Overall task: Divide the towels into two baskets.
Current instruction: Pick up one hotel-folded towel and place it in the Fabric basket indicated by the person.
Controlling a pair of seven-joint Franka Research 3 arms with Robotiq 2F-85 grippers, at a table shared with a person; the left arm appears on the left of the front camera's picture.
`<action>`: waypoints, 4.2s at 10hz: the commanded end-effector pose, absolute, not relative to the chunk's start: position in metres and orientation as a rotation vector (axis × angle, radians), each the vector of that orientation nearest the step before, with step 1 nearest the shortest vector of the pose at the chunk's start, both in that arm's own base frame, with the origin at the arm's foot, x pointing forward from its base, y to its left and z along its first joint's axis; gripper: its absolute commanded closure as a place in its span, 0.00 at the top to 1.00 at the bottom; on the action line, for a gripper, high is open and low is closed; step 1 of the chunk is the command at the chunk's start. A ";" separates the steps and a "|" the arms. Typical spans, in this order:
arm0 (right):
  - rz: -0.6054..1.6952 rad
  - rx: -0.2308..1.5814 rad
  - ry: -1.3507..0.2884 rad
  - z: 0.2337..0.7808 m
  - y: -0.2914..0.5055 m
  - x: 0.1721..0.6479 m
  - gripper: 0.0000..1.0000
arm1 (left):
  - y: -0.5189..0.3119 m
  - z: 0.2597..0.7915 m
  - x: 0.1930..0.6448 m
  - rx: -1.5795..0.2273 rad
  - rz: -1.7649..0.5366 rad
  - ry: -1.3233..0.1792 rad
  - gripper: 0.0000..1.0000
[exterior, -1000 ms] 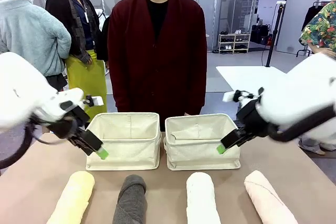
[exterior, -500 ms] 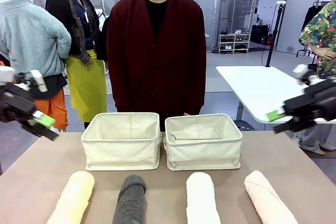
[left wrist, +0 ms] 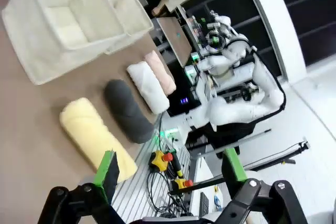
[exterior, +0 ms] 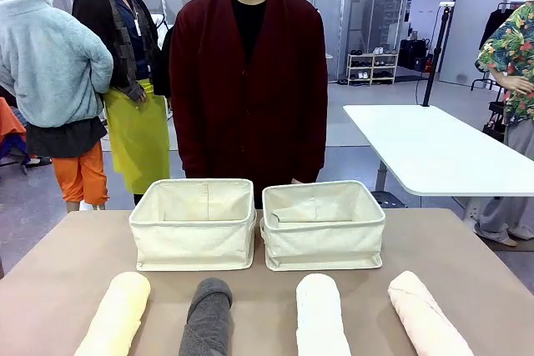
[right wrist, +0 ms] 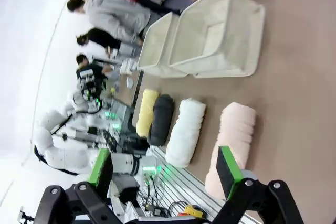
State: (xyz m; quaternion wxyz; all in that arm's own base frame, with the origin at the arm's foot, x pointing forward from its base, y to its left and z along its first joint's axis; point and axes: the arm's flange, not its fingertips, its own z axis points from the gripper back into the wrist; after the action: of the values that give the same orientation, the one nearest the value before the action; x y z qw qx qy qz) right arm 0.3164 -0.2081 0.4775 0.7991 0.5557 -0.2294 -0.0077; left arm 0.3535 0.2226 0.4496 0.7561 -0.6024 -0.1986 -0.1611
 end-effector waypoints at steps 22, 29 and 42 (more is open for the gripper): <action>-0.111 1.209 -0.539 0.461 -0.244 0.307 1.00 | 0.249 0.434 0.357 -1.326 -0.270 -0.486 1.00; -0.111 1.209 -0.539 0.461 -0.244 0.307 1.00 | 0.076 0.446 0.320 -0.745 -0.236 -0.321 1.00; -0.111 1.209 -0.539 0.461 -0.244 0.307 1.00 | -0.022 0.349 0.293 -0.328 -0.160 -0.154 1.00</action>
State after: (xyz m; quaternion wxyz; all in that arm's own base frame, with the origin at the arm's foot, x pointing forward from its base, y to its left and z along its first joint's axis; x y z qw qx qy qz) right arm 0.3093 -0.2440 0.4577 0.7919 0.5580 -0.2412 -0.0578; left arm 0.3676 -0.0167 0.3977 0.9775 -0.1743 -0.0702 -0.0959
